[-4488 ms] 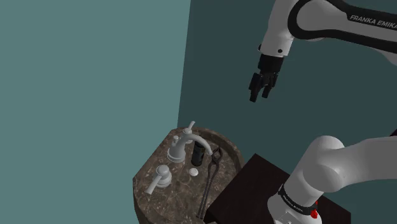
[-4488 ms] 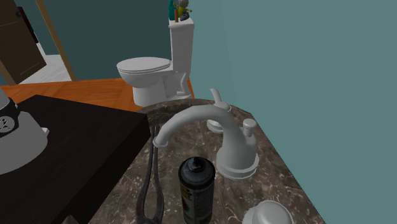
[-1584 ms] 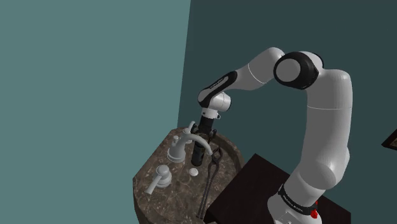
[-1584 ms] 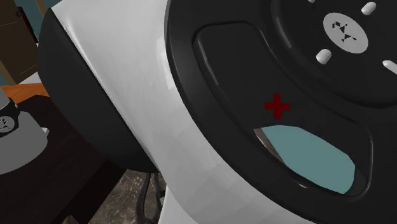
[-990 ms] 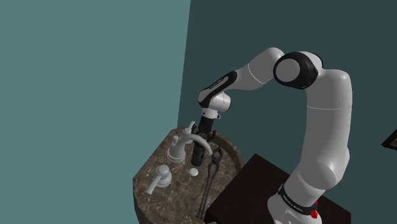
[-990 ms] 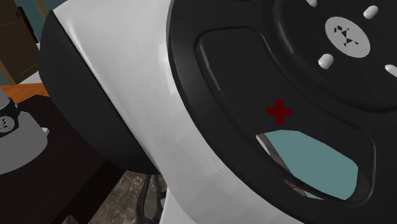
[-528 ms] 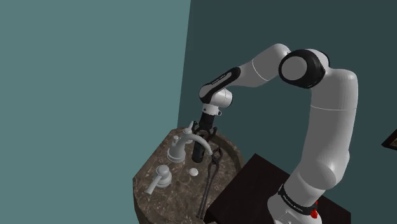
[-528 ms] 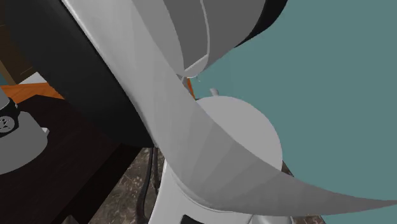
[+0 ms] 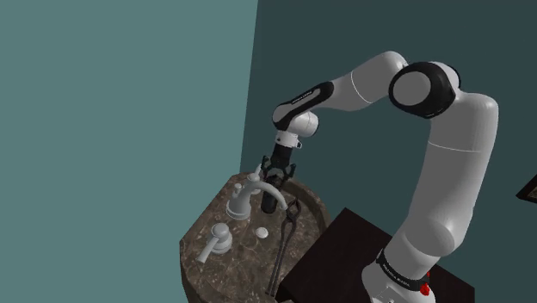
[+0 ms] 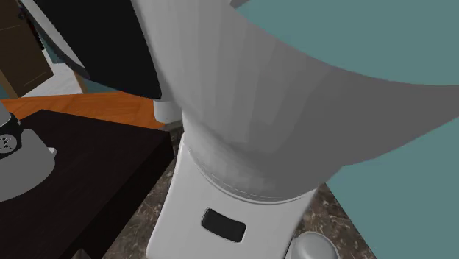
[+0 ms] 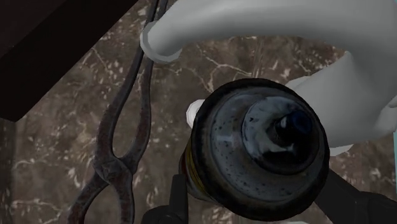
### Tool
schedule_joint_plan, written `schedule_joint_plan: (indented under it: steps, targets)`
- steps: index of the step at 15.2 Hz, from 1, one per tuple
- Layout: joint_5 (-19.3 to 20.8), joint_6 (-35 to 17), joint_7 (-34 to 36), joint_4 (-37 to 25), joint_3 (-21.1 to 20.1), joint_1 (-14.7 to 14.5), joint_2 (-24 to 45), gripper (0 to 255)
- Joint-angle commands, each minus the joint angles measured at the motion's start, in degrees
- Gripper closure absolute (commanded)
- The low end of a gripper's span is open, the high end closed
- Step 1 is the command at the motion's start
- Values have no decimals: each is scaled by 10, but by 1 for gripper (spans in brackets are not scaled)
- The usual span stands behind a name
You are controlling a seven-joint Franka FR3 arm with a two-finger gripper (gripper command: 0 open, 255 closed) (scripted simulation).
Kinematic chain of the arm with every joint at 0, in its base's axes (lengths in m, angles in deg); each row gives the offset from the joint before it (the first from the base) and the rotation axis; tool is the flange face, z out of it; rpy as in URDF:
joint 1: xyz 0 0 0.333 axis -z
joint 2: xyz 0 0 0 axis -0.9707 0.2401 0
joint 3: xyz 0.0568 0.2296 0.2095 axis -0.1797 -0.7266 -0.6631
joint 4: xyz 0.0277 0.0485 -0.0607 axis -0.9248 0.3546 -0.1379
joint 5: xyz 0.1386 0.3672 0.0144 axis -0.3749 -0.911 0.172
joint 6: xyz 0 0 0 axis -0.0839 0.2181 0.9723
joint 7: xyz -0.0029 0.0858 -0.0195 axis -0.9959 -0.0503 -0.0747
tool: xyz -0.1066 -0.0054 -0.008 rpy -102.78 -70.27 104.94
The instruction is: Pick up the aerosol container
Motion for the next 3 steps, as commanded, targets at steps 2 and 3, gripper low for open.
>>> schedule_joint_plan:
  steps: [2, 3]
  targets:
    - [3, 12, 6, -2, 1, 0, -11, 255]
    - [3, 12, 6, -2, 1, 0, -11, 255]
